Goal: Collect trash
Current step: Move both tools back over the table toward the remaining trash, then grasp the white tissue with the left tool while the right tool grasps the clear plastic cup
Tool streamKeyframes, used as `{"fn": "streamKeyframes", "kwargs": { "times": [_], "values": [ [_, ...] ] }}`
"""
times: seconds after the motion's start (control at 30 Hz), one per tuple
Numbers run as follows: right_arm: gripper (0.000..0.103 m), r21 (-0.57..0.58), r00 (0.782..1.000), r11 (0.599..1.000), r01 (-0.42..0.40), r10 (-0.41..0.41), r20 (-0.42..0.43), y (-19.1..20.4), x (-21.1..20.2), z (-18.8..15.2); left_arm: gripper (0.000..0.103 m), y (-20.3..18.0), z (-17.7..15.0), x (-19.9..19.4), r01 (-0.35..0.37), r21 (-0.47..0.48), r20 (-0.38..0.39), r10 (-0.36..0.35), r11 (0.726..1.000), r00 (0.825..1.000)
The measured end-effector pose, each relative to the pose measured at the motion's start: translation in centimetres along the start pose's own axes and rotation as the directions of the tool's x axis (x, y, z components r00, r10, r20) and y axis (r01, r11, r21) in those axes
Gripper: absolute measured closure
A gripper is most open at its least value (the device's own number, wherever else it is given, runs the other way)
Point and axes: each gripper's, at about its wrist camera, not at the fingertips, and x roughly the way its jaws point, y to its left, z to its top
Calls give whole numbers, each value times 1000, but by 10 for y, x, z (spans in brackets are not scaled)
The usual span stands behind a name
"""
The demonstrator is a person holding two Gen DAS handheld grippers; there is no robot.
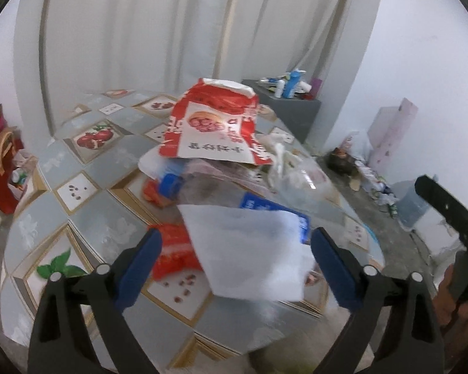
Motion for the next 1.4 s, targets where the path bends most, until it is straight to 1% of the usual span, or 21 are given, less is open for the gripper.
{"fn": "streamKeyframes", "kwargs": {
  "times": [0.07,0.13,0.2,0.27,0.3,0.37,0.5,0.67,0.9,1.13,1.23,1.3,1.4],
  "values": [
    [8,-9,1000,1000,-23,22,-13,-4,12,3,14,4,1,6,-10,-4,-14,10,1000,1000],
    [8,-24,998,998,-51,50,-40,-6,28,7,15,8,0,12,-19,-12,-28,18,1000,999],
    [8,-34,994,995,-90,87,-66,-7,44,7,17,10,-2,18,-23,-18,-43,22,1000,999],
    [11,-46,989,993,-109,104,-102,-5,58,7,19,10,-6,24,-30,-12,-60,29,999,998],
    [11,-54,984,989,-134,127,-123,-2,67,7,21,9,-8,26,-29,-10,-66,28,1000,997],
    [14,-64,979,987,-147,137,-149,1,79,5,22,10,-11,32,-18,-16,-87,17,1000,996],
    [17,-93,965,977,-190,168,-201,7,101,2,26,14,-11,40,-1,-34,-104,-3,999,995],
    [20,-77,946,970,-231,206,-251,7,120,-1,32,20,-12,51,18,-58,-133,-25,998,991],
    [25,-53,923,964,-259,231,-307,4,146,-4,42,27,-12,66,40,-95,-174,-56,995,983],
    [30,-27,904,961,-274,248,-347,3,161,-9,51,29,-11,72,22,-76,-186,-36,997,982],
    [32,-18,900,960,-279,255,-353,3,165,-9,57,29,-10,74,14,-70,-187,-27,997,982],
    [33,-14,899,960,-279,256,-356,4,167,-9,64,29,-10,74,8,-66,-189,-21,998,982],
    [38,-6,895,960,-279,258,-364,3,168,-10,71,29,-10,74,4,-63,-191,-16,998,981]
  ]
}}
